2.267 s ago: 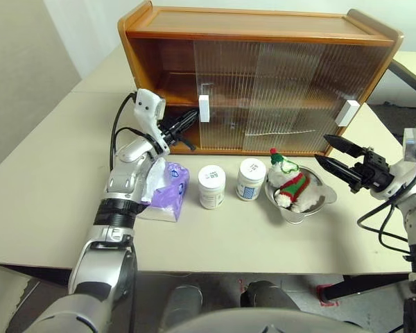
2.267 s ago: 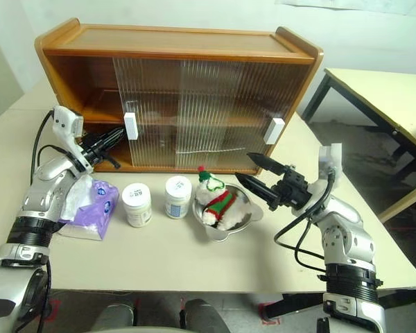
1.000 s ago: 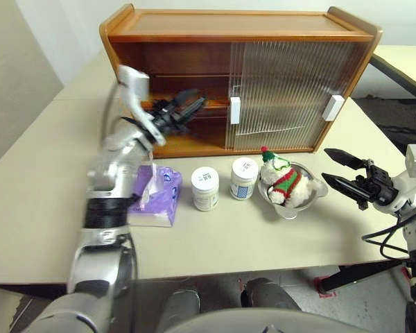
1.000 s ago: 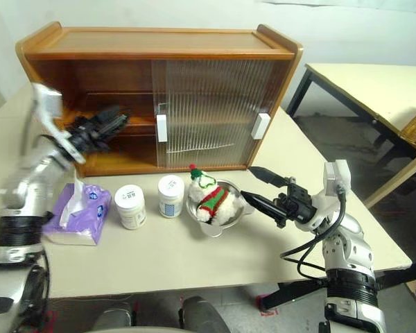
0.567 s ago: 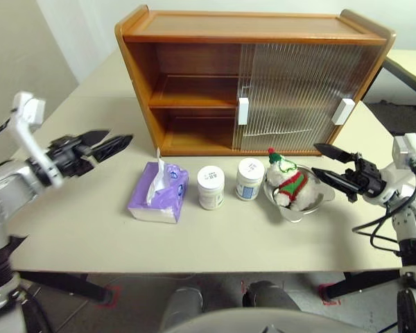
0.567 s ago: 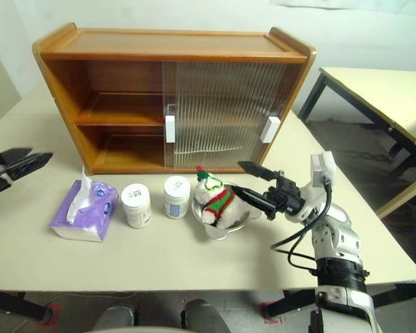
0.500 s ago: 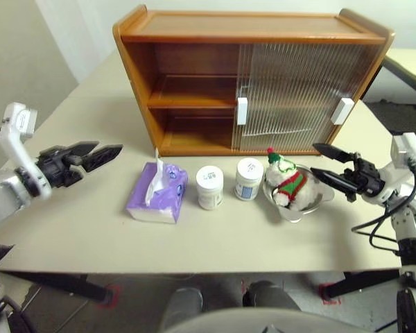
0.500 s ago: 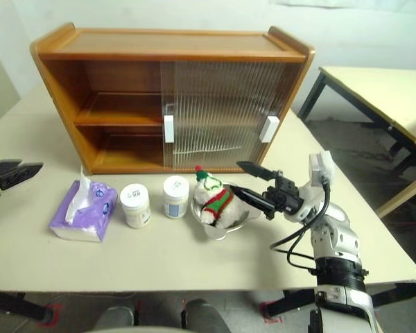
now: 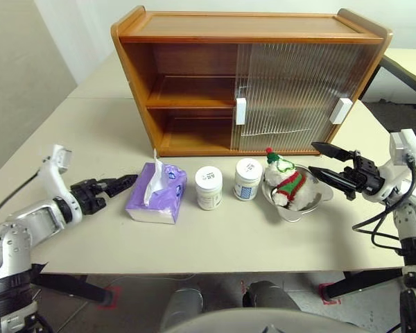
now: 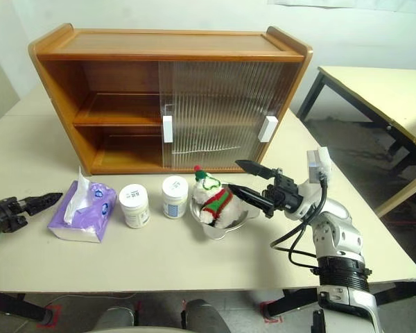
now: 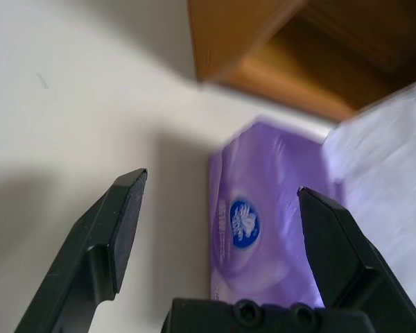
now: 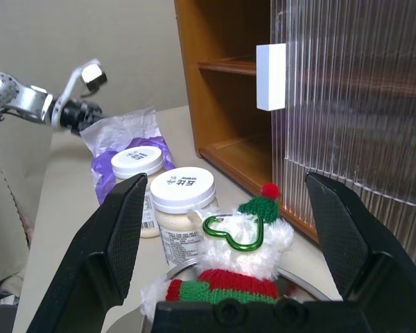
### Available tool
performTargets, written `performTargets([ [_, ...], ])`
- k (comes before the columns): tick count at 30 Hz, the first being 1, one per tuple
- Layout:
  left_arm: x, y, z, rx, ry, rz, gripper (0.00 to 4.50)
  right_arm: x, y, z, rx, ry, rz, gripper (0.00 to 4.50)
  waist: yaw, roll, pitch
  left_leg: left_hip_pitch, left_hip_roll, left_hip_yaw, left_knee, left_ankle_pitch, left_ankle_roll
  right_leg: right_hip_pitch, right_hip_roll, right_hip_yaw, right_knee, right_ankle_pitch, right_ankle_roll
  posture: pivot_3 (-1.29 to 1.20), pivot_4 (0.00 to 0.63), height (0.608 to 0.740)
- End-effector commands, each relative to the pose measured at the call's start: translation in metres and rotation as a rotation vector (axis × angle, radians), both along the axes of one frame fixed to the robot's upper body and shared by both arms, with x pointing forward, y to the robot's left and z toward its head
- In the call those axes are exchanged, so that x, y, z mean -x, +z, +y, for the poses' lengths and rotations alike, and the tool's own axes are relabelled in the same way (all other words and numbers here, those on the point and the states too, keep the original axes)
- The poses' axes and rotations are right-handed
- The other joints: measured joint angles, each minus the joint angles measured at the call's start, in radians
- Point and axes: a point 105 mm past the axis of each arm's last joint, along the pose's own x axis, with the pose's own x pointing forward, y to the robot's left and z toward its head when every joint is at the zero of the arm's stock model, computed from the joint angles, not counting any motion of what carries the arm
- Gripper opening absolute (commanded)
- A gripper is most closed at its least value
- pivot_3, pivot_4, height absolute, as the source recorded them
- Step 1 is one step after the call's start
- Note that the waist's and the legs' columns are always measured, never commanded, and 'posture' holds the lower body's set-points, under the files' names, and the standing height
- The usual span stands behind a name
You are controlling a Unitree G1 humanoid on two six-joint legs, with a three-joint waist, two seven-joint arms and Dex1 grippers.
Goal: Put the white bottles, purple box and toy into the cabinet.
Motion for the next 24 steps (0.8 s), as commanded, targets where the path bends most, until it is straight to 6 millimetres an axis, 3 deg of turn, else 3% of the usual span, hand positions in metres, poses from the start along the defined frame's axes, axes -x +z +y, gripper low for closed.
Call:
performTargets([
  [1, -0.001, -0.016, -0.017, 0.053, -0.049, 0.045, 4.47, 0.002, 0.002, 0.006, 0.012, 0.01, -0.004, 4.5, 0.001, 0.0, 0.0, 0.0, 0.0, 0.0, 0.0, 0.0, 0.0, 0.0, 0.0, 0.0, 0.0, 0.0, 0.0, -0.07, 0.004, 0.74],
  [6, -0.002, -0.027, -0.028, 0.053, -0.087, 0.096, 4.47, 0.003, 0.002, 0.01, 0.014, 0.012, -0.005, 4.5, 0.001, -0.001, -0.001, 0.001, 0.0, 0.0, 0.0, 0.0, 0.0, 0.001, 0.0, 0.0, 0.0, 0.0, 0.0, -0.07, 0.004, 0.74],
  [7, -0.002, -0.03, -0.028, 0.043, -0.091, 0.105, 4.29, 0.003, 0.002, 0.011, 0.015, 0.012, -0.005, 4.5, 0.001, -0.001, -0.001, 0.001, 0.0, 0.0, 0.0, 0.0, 0.0, 0.002, 0.0, 0.0, 0.0, 0.0, 0.0, -0.07, 0.004, 0.74],
  [9, -0.002, -0.033, -0.029, 0.071, -0.094, 0.111, 3.85, 0.003, 0.003, 0.012, 0.017, 0.013, -0.006, 4.5, 0.001, -0.001, -0.001, 0.001, 0.0, 0.0, 0.0, 0.0, 0.0, 0.002, 0.0, 0.0, 0.0, 0.0, 0.0, -0.07, 0.004, 0.74],
  [14, 0.0, -0.033, -0.029, 0.1, -0.091, 0.112, 2.11, 0.004, 0.004, 0.014, 0.02, 0.011, -0.009, 4.5, -0.001, -0.002, -0.001, 0.001, 0.0, 0.0, 0.0, 0.0, 0.0, 0.002, 0.0, 0.0, 0.0, 0.0, 0.0, -0.09, 0.0, 0.74],
  [20, -0.013, 0.0, -0.023, 0.222, -0.021, -0.062, 0.09, 0.002, 0.008, 0.016, 0.022, 0.011, -0.013, 4.5, -0.002, -0.002, -0.001, 0.001, 0.0, 0.0, 0.0, 0.0, 0.0, 0.002, 0.0, 0.0, 0.0, 0.0, 0.0, -0.08, 0.0, 0.74],
  [24, -0.016, 0.023, -0.028, 0.317, -0.016, -0.154, 0.0, 0.0, 0.011, 0.017, 0.019, 0.015, -0.017, 4.5, -0.001, -0.002, -0.001, 0.001, 0.0, 0.0, 0.001, 0.0, 0.0, 0.002, 0.001, 0.0, 0.0, 0.0, 0.001, -0.08, 0.0, 0.74],
])
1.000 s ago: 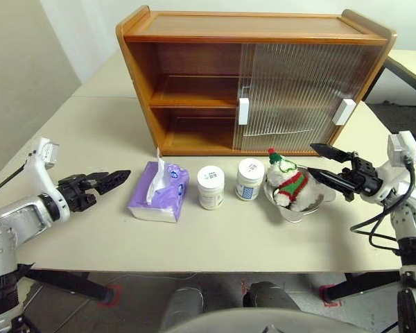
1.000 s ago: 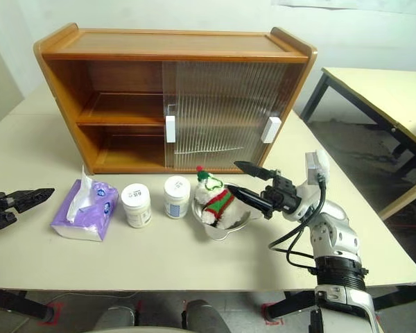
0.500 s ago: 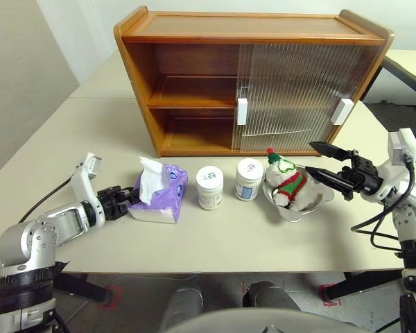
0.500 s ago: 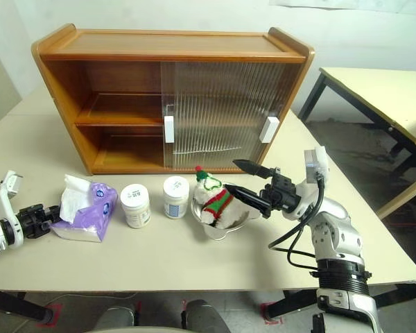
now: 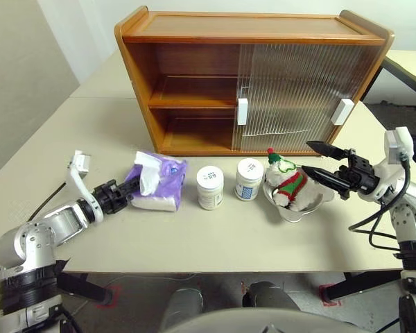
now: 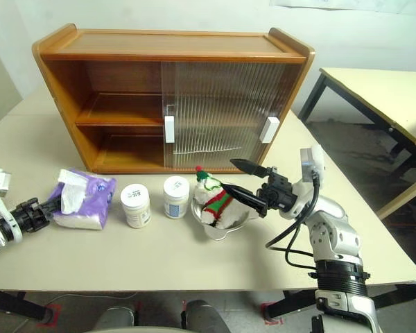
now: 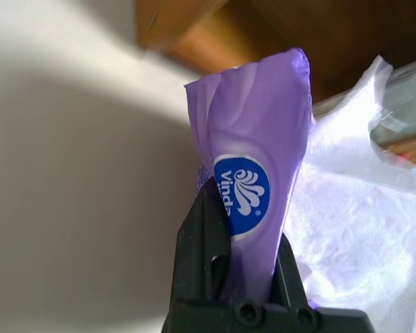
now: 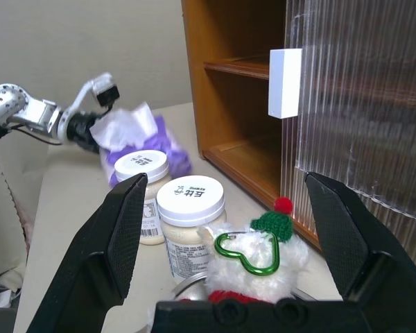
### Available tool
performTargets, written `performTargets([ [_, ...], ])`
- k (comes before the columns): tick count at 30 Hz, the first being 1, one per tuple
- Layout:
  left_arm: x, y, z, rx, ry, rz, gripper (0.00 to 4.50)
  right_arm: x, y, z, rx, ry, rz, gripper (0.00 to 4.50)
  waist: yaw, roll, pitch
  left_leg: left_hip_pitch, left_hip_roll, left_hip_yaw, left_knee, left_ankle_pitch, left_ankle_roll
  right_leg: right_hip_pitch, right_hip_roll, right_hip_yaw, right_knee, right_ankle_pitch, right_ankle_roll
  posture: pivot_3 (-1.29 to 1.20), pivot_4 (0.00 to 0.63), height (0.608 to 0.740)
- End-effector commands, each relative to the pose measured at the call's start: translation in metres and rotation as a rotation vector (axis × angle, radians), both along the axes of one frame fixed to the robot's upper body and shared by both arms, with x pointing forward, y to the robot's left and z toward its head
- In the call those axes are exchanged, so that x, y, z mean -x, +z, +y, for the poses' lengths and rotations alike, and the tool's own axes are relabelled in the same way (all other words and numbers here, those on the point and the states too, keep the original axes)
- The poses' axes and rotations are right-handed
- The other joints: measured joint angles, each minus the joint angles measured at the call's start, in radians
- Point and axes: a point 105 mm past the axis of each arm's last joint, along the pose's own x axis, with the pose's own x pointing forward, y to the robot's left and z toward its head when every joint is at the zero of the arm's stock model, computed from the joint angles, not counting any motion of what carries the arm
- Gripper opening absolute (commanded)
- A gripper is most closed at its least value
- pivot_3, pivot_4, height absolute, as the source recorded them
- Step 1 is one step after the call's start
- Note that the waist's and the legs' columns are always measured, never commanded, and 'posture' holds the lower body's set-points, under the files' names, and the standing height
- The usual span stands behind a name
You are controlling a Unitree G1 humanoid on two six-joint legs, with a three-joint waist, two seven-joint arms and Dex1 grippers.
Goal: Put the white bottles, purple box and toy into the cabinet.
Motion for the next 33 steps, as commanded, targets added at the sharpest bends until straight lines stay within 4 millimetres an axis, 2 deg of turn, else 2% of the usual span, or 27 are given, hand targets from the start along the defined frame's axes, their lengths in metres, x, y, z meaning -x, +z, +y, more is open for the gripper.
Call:
performTargets([
  [1, -0.002, 0.021, -0.005, 0.06, 0.003, -0.076, 0.0, -0.001, 0.005, 0.004, 0.004, 0.016, -0.011, 4.5, 0.0, 0.0, 0.0, 0.0, 0.0, 0.0, 0.0, 0.0, 0.0, 0.0, 0.0, 0.0, 0.0, 0.0, 0.0, -0.08, 0.0, 0.74],
  [4, -0.004, 0.032, -0.011, 0.083, -0.003, -0.113, 0.0, 0.0, 0.007, 0.004, -0.004, 0.02, -0.013, 4.5, 0.001, 0.0, 0.0, 0.0, 0.0, 0.0, 0.001, 0.0, 0.0, 0.001, 0.0, 0.0, 0.0, 0.0, 0.001, -0.07, 0.0, 0.74],
  [12, -0.021, 0.079, -0.033, 0.162, -0.017, -0.262, 0.0, 0.001, 0.009, 0.003, -0.005, 0.019, -0.009, 4.5, 0.005, -0.001, 0.0, 0.004, 0.0, 0.001, 0.002, 0.001, 0.001, 0.006, 0.0, 0.0, 0.0, 0.0, 0.002, -0.07, 0.0, 0.74],
  [14, -0.03, 0.094, -0.037, 0.154, 0.006, -0.312, 0.0, 0.001, 0.009, 0.004, -0.007, 0.02, -0.009, 4.5, 0.005, -0.002, 0.001, 0.007, -0.001, 0.001, 0.002, 0.0, 0.001, 0.01, 0.0, 0.0, 0.0, 0.0, 0.003, -0.07, 0.0, 0.74],
  [17, -0.051, 0.132, -0.038, 0.127, 0.083, -0.445, 0.0, 0.0, 0.012, 0.005, -0.033, 0.012, -0.014, 4.5, 0.006, -0.007, 0.003, 0.011, -0.001, 0.001, 0.002, 0.0, 0.001, 0.014, 0.0, 0.0, 0.0, -0.002, 0.006, -0.07, 0.0, 0.74],
  [19, -0.059, 0.145, -0.047, 0.12, 0.079, -0.474, 0.0, 0.0, 0.011, 0.006, -0.029, 0.012, -0.014, 4.5, 0.006, -0.007, 0.004, 0.012, -0.001, 0.001, 0.002, 0.0, 0.002, 0.015, 0.001, 0.0, 0.0, -0.004, 0.01, -0.07, 0.0, 0.74],
  [23, -0.076, 0.15, -0.067, 0.119, 0.1, -0.476, 0.0, 0.0, 0.012, 0.007, -0.027, 0.014, -0.017, 4.5, 0.005, -0.007, 0.003, 0.013, -0.002, 0.004, 0.003, 0.0, 0.003, 0.017, 0.0, 0.003, -0.002, -0.004, 0.01, -0.08, 0.0, 0.74],
  [28, -0.09, 0.145, -0.086, 0.127, 0.142, -0.453, 0.0, 0.0, 0.011, 0.009, -0.029, 0.014, -0.02, 4.5, 0.004, -0.01, 0.005, 0.012, -0.002, 0.004, 0.003, -0.001, 0.004, 0.017, 0.0, 0.003, -0.003, -0.003, 0.011, -0.08, 0.0, 0.74],
  [33, -0.099, 0.139, -0.088, 0.137, 0.205, -0.438, 0.0, 0.001, 0.01, 0.011, -0.032, 0.012, -0.02, 4.5, 0.001, -0.01, 0.005, 0.011, -0.002, 0.005, 0.003, -0.001, 0.004, 0.017, 0.0, 0.004, -0.004, -0.004, 0.013, -0.08, 0.0, 0.74],
])
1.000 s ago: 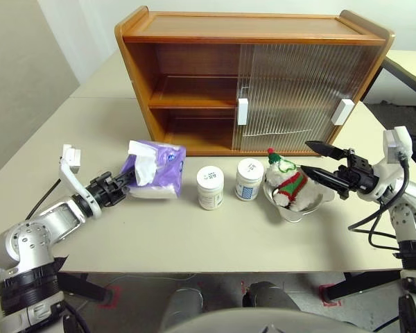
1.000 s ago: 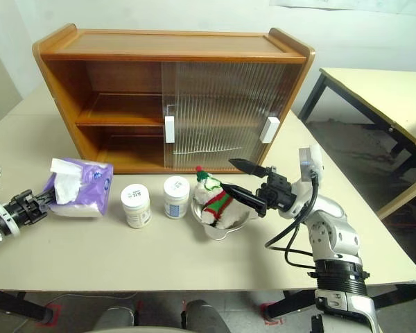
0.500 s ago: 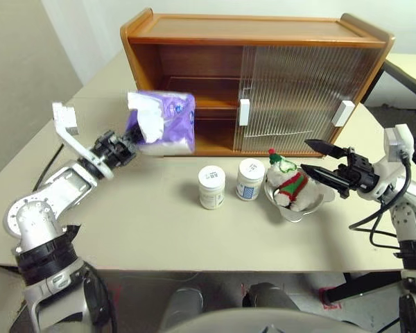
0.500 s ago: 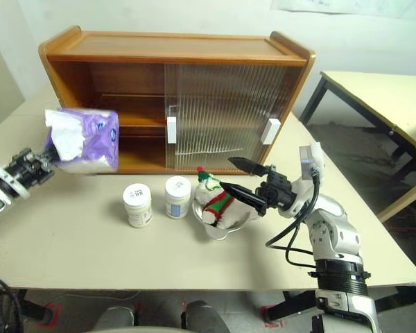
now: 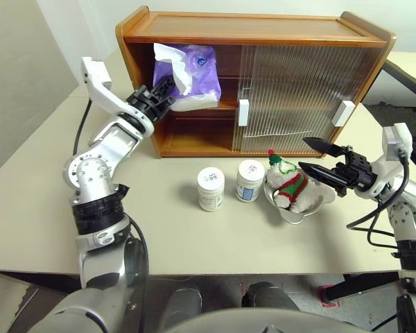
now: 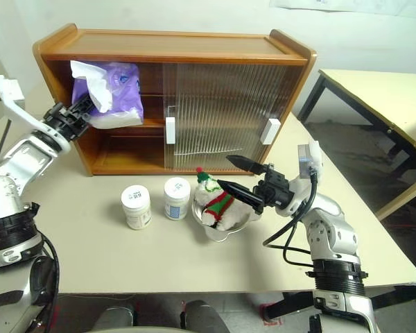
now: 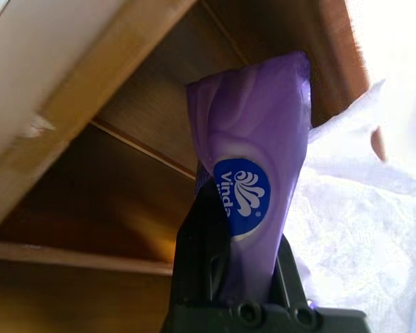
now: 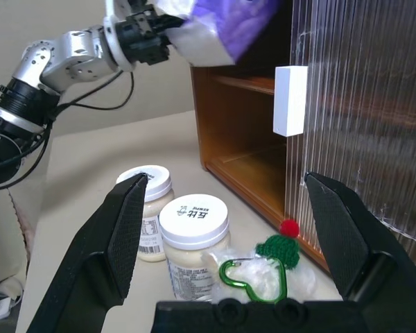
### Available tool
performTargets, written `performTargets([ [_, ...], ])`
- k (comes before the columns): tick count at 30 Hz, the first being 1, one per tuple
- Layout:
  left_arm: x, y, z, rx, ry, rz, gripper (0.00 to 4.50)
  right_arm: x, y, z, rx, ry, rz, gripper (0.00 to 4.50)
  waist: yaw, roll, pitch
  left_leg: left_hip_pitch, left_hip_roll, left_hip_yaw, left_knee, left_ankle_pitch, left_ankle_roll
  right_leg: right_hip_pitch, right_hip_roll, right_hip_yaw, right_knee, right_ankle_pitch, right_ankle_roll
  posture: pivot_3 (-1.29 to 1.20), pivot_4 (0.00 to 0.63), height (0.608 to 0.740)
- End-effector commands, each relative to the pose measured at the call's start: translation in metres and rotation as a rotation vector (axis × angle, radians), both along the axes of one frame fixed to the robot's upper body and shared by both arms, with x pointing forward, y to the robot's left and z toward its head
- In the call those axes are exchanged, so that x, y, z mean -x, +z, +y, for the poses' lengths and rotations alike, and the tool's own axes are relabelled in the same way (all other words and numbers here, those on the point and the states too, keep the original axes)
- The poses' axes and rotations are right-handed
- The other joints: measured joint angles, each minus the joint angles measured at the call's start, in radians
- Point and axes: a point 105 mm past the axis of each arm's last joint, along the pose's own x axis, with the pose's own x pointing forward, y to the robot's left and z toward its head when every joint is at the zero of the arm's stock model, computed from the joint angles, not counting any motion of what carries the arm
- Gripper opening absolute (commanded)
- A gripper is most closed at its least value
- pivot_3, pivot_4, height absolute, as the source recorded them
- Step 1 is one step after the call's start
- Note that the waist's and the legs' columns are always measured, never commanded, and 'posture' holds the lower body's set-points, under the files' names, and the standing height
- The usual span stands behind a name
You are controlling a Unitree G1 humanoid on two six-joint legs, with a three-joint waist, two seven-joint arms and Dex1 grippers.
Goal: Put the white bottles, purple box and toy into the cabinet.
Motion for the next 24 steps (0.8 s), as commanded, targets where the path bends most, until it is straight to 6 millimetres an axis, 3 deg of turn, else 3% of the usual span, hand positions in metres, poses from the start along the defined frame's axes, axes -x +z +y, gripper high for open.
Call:
performTargets([
  [1, -0.009, -0.001, 0.006, 0.012, 0.08, 0.009, 0.0, 0.001, 0.002, 0.001, -0.005, 0.002, -0.009, 4.5, -0.002, 0.0, 0.0, 0.0, 0.0, 0.0, 0.0, 0.0, 0.0, 0.0, 0.0, 0.0, 0.0, 0.0, 0.0, -0.08, 0.0, 0.74],
  [15, -0.04, -0.014, -0.022, 0.08, 0.164, 0.048, 0.0, -0.001, 0.001, 0.001, 0.0, 0.012, -0.013, 4.5, 0.005, -0.005, 0.003, -0.001, -0.001, 0.0, 0.002, -0.001, 0.002, 0.001, 0.0, 0.001, -0.001, -0.001, 0.002, -0.07, 0.0, 0.74],
  [24, -0.055, -0.016, -0.016, 0.14, 0.217, 0.056, 0.0, 0.0, -0.002, 0.002, 0.001, 0.014, -0.011, 4.5, 0.005, -0.005, 0.003, -0.001, -0.001, 0.0, 0.002, -0.001, 0.003, 0.001, 0.0, 0.001, -0.001, -0.001, 0.003, -0.07, 0.0, 0.74],
])
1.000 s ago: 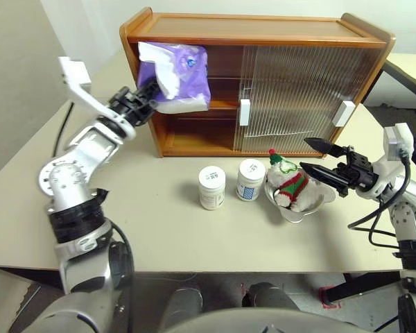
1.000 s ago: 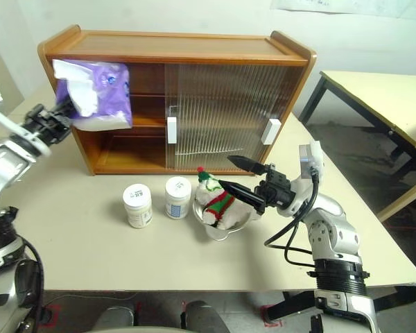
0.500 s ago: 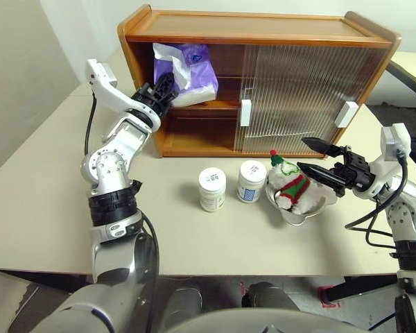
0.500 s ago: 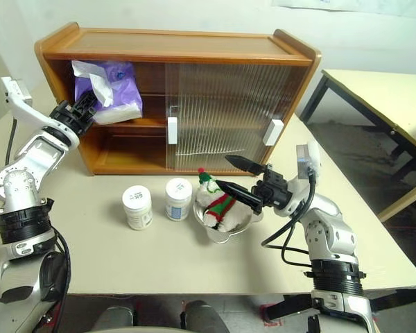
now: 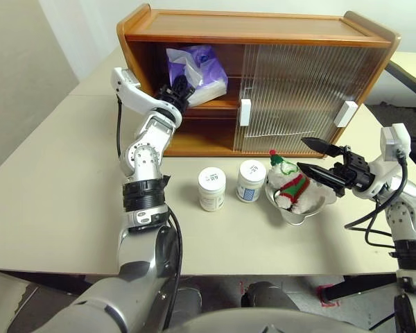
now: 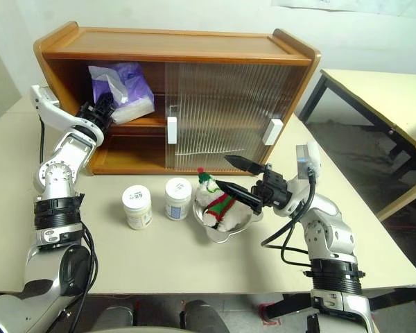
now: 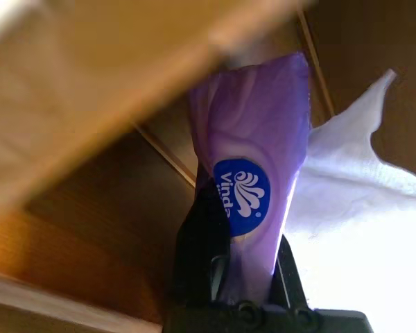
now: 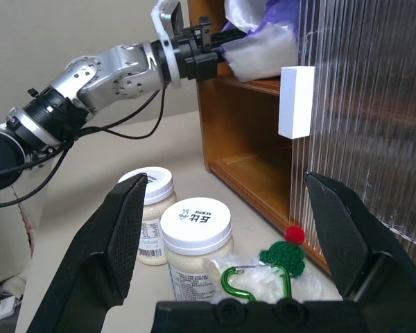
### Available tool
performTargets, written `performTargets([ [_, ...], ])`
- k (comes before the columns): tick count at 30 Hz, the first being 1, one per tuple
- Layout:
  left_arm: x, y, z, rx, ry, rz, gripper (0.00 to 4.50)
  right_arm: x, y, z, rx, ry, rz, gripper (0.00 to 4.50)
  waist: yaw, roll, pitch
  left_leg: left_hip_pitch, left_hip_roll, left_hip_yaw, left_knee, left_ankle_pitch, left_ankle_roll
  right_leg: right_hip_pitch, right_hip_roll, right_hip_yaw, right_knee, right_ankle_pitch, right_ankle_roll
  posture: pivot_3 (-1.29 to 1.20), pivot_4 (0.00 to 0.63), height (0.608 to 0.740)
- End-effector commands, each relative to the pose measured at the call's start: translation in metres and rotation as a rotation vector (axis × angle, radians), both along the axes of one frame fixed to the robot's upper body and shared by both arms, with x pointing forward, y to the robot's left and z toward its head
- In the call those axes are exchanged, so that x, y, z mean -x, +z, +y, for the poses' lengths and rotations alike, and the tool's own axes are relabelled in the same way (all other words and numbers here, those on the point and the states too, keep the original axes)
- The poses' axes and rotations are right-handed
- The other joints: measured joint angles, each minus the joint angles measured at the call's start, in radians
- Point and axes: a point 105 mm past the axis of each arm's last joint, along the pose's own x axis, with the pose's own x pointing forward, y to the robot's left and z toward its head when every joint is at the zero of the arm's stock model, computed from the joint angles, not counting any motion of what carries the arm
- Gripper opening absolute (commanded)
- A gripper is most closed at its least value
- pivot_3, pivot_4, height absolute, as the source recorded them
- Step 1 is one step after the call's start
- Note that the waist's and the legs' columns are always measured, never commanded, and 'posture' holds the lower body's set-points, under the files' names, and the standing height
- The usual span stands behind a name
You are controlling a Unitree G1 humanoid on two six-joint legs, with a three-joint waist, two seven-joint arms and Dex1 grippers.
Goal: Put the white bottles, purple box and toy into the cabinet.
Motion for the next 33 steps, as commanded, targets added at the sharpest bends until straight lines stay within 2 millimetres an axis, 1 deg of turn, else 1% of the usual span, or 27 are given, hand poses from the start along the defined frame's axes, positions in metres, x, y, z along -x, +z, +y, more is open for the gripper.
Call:
performTargets([
  [1, -0.006, 0.007, 0.0, -0.015, 0.007, -0.012, 0.35, 0.0, -0.001, 0.0, 0.008, 0.004, -0.004, 4.5, 0.0, 0.0, 0.0, 0.0, 0.0, 0.0, 0.0, 0.0, 0.0, 0.0, 0.0, 0.0, 0.0, 0.0, 0.0, -0.07, 0.0, 0.74],
  [2, -0.006, 0.008, 0.0, -0.011, 0.009, -0.018, 0.72, 0.0, -0.002, 0.001, 0.007, 0.004, -0.004, 4.5, 0.0, 0.0, 0.0, 0.0, 0.0, 0.0, 0.0, 0.0, 0.0, 0.0, 0.0, 0.0, 0.0, 0.0, 0.0, -0.07, 0.0, 0.74],
  [4, -0.007, 0.012, 0.0, -0.004, 0.006, -0.033, 1.28, -0.001, -0.002, 0.002, 0.008, 0.007, -0.004, 4.5, 0.001, 0.0, 0.0, 0.0, 0.0, 0.0, 0.0, 0.0, 0.0, 0.0, 0.0, 0.0, 0.0, 0.0, 0.0, -0.06, 0.0, 0.74],
  [9, -0.002, 0.014, -0.005, 0.044, -0.027, -0.043, 3.13, -0.002, -0.002, 0.004, 0.006, 0.01, -0.006, 4.5, 0.004, 0.0, 0.0, 0.0, 0.0, 0.0, 0.0, 0.0, -0.001, 0.001, 0.0, 0.0, 0.0, 0.0, 0.0, -0.05, 0.0, 0.74],
  [13, 0.006, 0.014, -0.011, 0.064, -0.055, -0.045, 4.48, -0.004, -0.002, 0.005, 0.005, 0.015, -0.01, 4.5, 0.009, 0.0, 0.0, 0.0, -0.001, 0.0, 0.001, 0.001, -0.001, 0.001, 0.0, 0.0, 0.0, 0.0, 0.001, -0.05, 0.0, 0.74],
  [15, 0.014, 0.011, -0.012, 0.03, -0.072, -0.045, 4.48, -0.004, -0.002, 0.006, 0.004, 0.016, -0.011, 4.5, 0.008, 0.0, 0.0, 0.0, -0.001, 0.0, 0.001, 0.001, -0.001, 0.001, 0.0, 0.0, 0.0, 0.0, 0.001, -0.05, 0.0, 0.74],
  [18, 0.029, 0.003, -0.015, -0.096, -0.119, -0.034, 4.48, -0.003, -0.003, 0.005, 0.003, 0.016, -0.008, 4.5, 0.007, 0.0, 0.0, 0.001, -0.001, 0.0, 0.0, 0.001, -0.001, 0.001, 0.0, 0.0, 0.0, -0.001, 0.001, -0.05, 0.0, 0.74],
  [21, 0.04, -0.005, -0.015, -0.174, -0.154, -0.021, 4.48, -0.002, -0.003, 0.005, 0.003, 0.016, -0.007, 4.5, 0.01, 0.0, 0.0, 0.001, -0.001, 0.0, 0.0, 0.001, -0.001, 0.001, 0.0, 0.0, 0.0, -0.001, 0.001, -0.05, 0.0, 0.74],
  [22, 0.044, -0.008, -0.015, -0.192, -0.168, -0.015, 4.48, -0.002, -0.004, 0.004, 0.003, 0.015, -0.006, 4.5, 0.011, 0.0, 0.0, 0.0, -0.001, 0.0, 0.0, 0.001, -0.001, 0.001, 0.0, 0.0, 0.0, -0.001, 0.001, -0.05, 0.0, 0.74],
  [25, 0.063, -0.026, -0.01, -0.325, -0.217, 0.008, 4.48, -0.002, -0.006, 0.004, 0.003, 0.015, -0.004, 4.5, 0.012, 0.0, 0.0, 0.001, -0.001, 0.0, 0.0, 0.001, -0.001, 0.002, 0.0, 0.0, 0.0, -0.001, 0.001, -0.05, 0.0, 0.74],
  [27, 0.068, -0.028, -0.007, -0.354, -0.217, 0.0, 4.07, -0.002, -0.007, 0.005, 0.002, 0.015, -0.005, 4.5, 0.012, 0.0, 0.0, 0.002, -0.001, 0.0, 0.0, 0.0, -0.001, 0.002, 0.0, 0.0, 0.0, -0.001, 0.0, -0.05, 0.0, 0.74],
  [28, 0.072, -0.024, -0.008, -0.382, -0.235, -0.039, 3.87, -0.002, -0.007, 0.006, 0.001, 0.017, -0.005, 4.5, 0.012, 0.0, 0.0, 0.002, -0.001, 0.0, 0.0, 0.0, 0.0, 0.002, 0.0, 0.0, 0.001, -0.001, -0.001, -0.05, 0.0, 0.74],
  [30, 0.078, -0.019, -0.012, -0.441, -0.275, -0.104, 3.22, -0.001, -0.008, 0.008, -0.002, 0.02, -0.006, 4.5, 0.015, 0.0, 0.0, 0.002, -0.001, 0.0, 0.0, 0.0, 0.0, 0.002, 0.0, 0.0, 0.001, 0.0, -0.002, -0.05, 0.0, 0.74],
  [31, 0.079, -0.02, -0.015, -0.467, -0.297, -0.118, 2.82, -0.001, -0.009, 0.008, -0.005, 0.021, -0.006, 4.5, 0.016, 0.0, 0.0, 0.002, -0.001, 0.0, 0.0, 0.0, 0.0, 0.002, 0.0, 0.0, 0.001, 0.0, -0.002, -0.05, 0.0, 0.74],
  [33, 0.078, -0.019, -0.018, -0.491, -0.308, -0.139, 2.06, 0.0, -0.009, 0.009, -0.008, 0.023, -0.004, 4.5, 0.019, 0.0, 0.0, 0.003, -0.001, 0.0, 0.0, 0.0, 0.0, 0.002, 0.0, 0.0, 0.001, 0.0, -0.002, -0.05, 0.0, 0.74],
])
